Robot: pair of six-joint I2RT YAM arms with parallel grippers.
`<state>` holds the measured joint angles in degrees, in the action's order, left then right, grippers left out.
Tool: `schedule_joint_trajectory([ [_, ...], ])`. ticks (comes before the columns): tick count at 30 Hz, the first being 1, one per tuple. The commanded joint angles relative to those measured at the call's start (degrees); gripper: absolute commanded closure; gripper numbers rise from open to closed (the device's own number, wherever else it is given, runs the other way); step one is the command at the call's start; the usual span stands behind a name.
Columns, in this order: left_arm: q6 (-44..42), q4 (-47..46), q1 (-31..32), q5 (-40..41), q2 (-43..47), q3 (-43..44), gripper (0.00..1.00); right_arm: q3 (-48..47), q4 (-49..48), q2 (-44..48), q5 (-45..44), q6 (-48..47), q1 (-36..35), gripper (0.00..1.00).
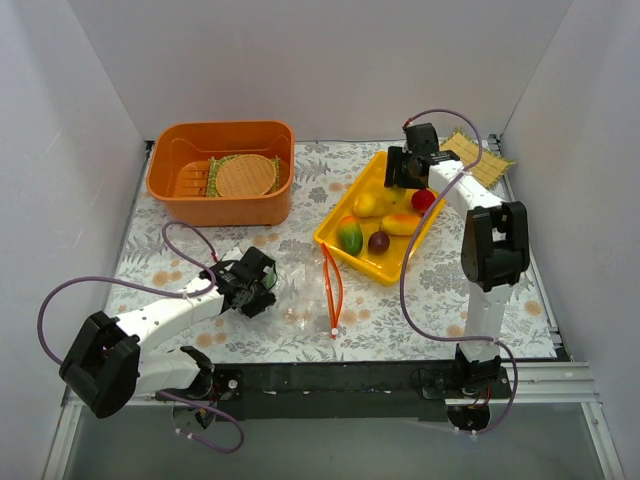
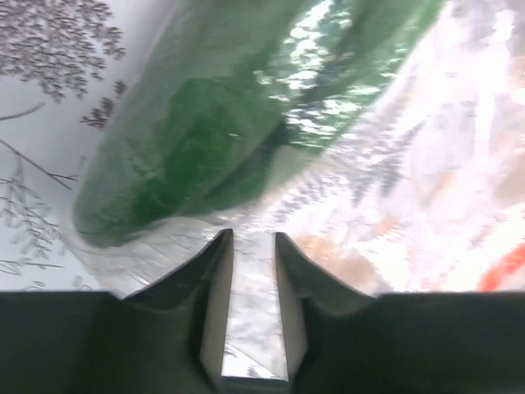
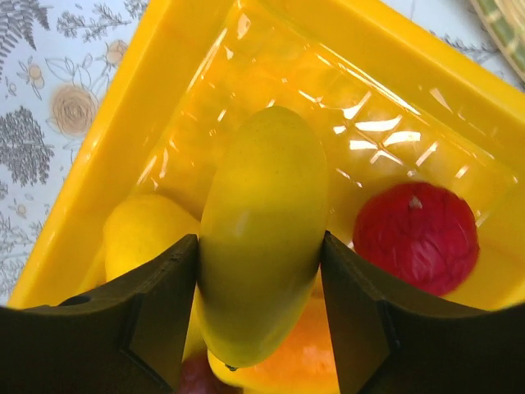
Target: Open the zip-top bag and remove the fake food
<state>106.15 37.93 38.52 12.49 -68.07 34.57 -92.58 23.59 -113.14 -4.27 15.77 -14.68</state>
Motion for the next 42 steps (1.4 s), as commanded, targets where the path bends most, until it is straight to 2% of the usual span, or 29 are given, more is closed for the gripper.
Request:
schedule_joint_trajectory([
  [1,-2.52,0.47,-0.11,-1.15,2.15,5.06,0.64,-6.04,2.68,-1.82,0.32,-1.09,-0.88,0.29],
  [6,-3.58,4.07,-0.20,1.73,4.00,9.46,0.47,-3.07,5.84,4.58,1.19,-1.53,-1.49,0.25],
  [7,-3.84,4.95,-0.29,3.75,4.09,10.16,0.38,-1.22,5.59,6.42,1.28,-1.53,-2.02,0.25],
  [9,-4.54,6.62,-1.08,5.52,4.35,11.83,0.36,5.25,4.44,12.49,2.94,-0.75,-3.94,0.25],
  [10,-4.81,7.06,-1.69,6.74,4.44,12.19,0.35,7.82,3.75,14.77,3.82,-0.31,-4.74,0.28],
  [11,-4.90,8.11,-3.18,7.19,4.44,12.54,0.35,11.42,1.13,19.67,7.05,0.22,-5.79,0.39],
  [13,-5.42,8.56,-5.55,8.85,4.44,12.54,0.33,21.09,-1.70,24.52,8.83,2.68,-9.66,0.51],
  [14,-5.77,8.74,-6.26,9.04,4.44,12.28,0.33,24.08,-3.01,28.73,11.63,4.08,-10.80,0.66],
  [15,-6.04,8.65,-6.96,9.39,4.35,12.19,0.34,27.15,-6.77,30.51,13.40,6.27,-13.16,0.72],
  [16,-6.21,8.82,-7.41,10.09,3.83,12.02,0.34,33.01,-8.46,32.18,14.89,7.68,-14.32,0.77],
  [21,-6.83,7.16,-8.20,11.86,1.02,10.18,0.35,44.05,-19.18,34.75,22.89,13.40,-19.94,0.83],
  [26,-7.10,1.71,-8.29,10.54,-2.23,7.63,0.36,45.64,-27.54,30.18,28.52,16.75,-23.02,0.84],
  [30,-6.31,-0.22,-8.29,10.54,-3.73,5.52,0.42,44.32,-29.22,26.66,28.36,18.24,-27.50,0.84],
  [38,-5.43,-2.60,-8.29,9.83,-6.28,1.91,0.53,42.83,-38.97,16.56,30.38,22.11,-32.43,0.79],
  [42,-4.90,-3.57,-8.29,9.13,-7.33,0.42,0.57,41.95,-43.36,12.95,30.73,22.20,-33.31,0.66],
])
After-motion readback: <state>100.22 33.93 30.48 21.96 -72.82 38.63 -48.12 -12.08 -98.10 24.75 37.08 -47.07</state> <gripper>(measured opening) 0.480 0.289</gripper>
